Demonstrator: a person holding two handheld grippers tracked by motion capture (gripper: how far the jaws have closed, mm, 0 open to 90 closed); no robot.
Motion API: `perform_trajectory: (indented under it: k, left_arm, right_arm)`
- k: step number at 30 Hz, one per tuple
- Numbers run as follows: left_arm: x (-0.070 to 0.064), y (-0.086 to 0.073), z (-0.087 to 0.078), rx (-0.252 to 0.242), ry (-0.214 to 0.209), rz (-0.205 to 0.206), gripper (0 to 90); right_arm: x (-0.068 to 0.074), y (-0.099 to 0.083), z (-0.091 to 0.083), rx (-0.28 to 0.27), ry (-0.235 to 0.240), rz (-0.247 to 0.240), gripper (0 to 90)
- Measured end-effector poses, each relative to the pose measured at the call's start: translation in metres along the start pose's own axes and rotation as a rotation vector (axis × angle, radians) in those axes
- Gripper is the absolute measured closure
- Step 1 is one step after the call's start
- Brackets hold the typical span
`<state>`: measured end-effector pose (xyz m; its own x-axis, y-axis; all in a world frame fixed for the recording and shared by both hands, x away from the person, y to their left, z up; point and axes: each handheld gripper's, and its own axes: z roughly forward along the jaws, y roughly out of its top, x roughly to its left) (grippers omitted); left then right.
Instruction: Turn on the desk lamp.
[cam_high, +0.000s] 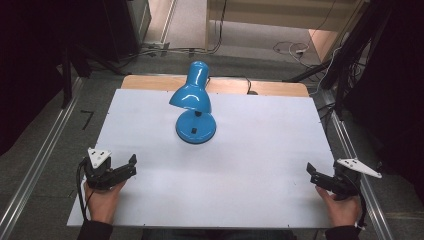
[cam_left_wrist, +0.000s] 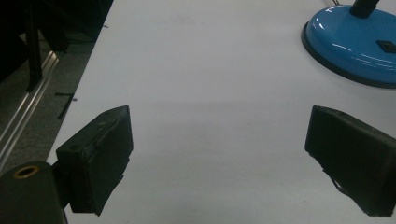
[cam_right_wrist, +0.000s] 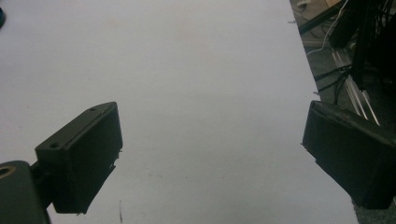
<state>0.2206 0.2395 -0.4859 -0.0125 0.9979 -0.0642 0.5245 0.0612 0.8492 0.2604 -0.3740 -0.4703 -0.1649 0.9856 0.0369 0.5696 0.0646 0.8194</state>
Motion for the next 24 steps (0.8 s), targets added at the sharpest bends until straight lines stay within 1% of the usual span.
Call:
perform_trajectory:
  k: [1, 2, 3, 4, 5, 8, 10, 11, 12, 13, 14, 18, 21, 23, 24]
  left_arm:
    - [0.000, 0.000, 0.000, 0.002, 0.000, 0.000, 8.1]
    - [-0.001, 0.000, 0.001, 0.004, 0.000, 0.001, 8.2]
    - [-0.003, 0.000, 0.002, 0.005, -0.001, 0.009, 8.4]
    - [-0.003, 0.000, 0.002, 0.005, -0.001, 0.009, 8.4]
    - [-0.007, 0.001, 0.003, 0.005, -0.004, 0.022, 8.4]
    - [-0.010, 0.003, 0.005, 0.002, -0.007, 0.026, 8.3]
    - [-0.013, 0.004, 0.007, -0.001, -0.015, 0.025, 8.4]
    - [-0.014, 0.006, 0.009, 0.004, -0.021, 0.011, 8.4]
    - [-0.014, 0.006, 0.009, 0.004, -0.021, 0.011, 8.3]
    - [-0.015, 0.007, 0.010, 0.003, -0.025, -0.003, 8.4]
    - [-0.016, 0.008, 0.012, 0.006, -0.029, -0.008, 8.4]
    - [-0.019, 0.010, 0.012, 0.004, -0.037, -0.015, 8.4]
    - [-0.022, 0.012, 0.012, 0.000, -0.030, -0.014, 8.4]
    - [-0.023, 0.013, 0.012, -0.005, -0.034, -0.014, 8.4]
    - [-0.024, 0.014, 0.013, -0.007, -0.042, -0.016, 8.4]
  right_arm:
    - [0.001, 0.000, -0.002, -0.008, 0.004, 0.003, 4.3]
    - [0.000, 0.000, -0.003, -0.011, 0.009, -0.005, 5.1]
    - [0.000, -0.001, -0.003, -0.013, 0.015, -0.009, 5.2]
    - [0.000, -0.001, -0.002, -0.015, 0.023, -0.006, 5.2]
    - [-0.001, -0.002, -0.002, -0.017, 0.031, -0.002, 5.2]
    - [-0.001, -0.003, -0.001, -0.015, 0.048, 0.009, 5.2]
    - [-0.001, -0.003, 0.000, -0.016, 0.041, 0.000, 5.1]
    - [0.000, -0.004, 0.001, -0.018, 0.037, -0.007, 5.2]
    - [0.000, -0.004, 0.001, -0.011, 0.038, -0.004, 5.3]
    - [0.000, -0.004, 0.002, -0.007, 0.040, -0.006, 5.3]
    - [0.000, -0.004, 0.002, -0.008, 0.042, -0.005, 5.3]
    - [0.001, -0.004, 0.000, -0.026, 0.036, -0.009, 5.3]
    - [0.001, -0.005, 0.000, -0.016, 0.039, -0.001, 7.3]
    - [0.000, -0.005, 0.000, -0.020, 0.037, -0.004, 7.3]
    - [0.000, -0.005, -0.001, -0.023, 0.037, 0.004, 7.3]
